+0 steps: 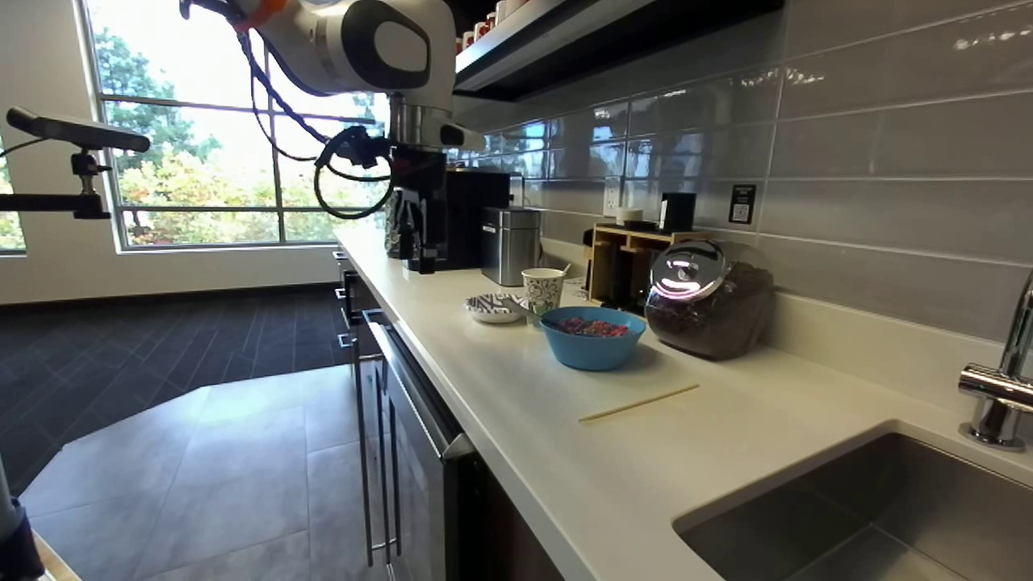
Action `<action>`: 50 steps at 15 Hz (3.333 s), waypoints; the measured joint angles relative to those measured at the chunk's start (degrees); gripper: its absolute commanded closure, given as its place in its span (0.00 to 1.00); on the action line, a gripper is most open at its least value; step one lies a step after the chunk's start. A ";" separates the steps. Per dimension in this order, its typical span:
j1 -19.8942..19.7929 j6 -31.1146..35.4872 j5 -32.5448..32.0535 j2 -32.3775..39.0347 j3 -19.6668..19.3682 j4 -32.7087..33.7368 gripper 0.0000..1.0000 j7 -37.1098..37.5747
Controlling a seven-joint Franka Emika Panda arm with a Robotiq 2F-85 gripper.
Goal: Remove the spoon from the bowl
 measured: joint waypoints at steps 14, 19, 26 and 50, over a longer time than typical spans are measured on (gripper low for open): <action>-5.00 4.53 14.80 16.69 -9.08 13.30 0.00 11.99; -5.11 7.54 16.42 23.87 -10.04 17.20 0.00 16.94; -5.11 7.66 16.42 29.12 -10.62 21.33 0.42 20.73; -5.21 5.71 16.32 29.72 -11.03 24.06 0.99 21.41</action>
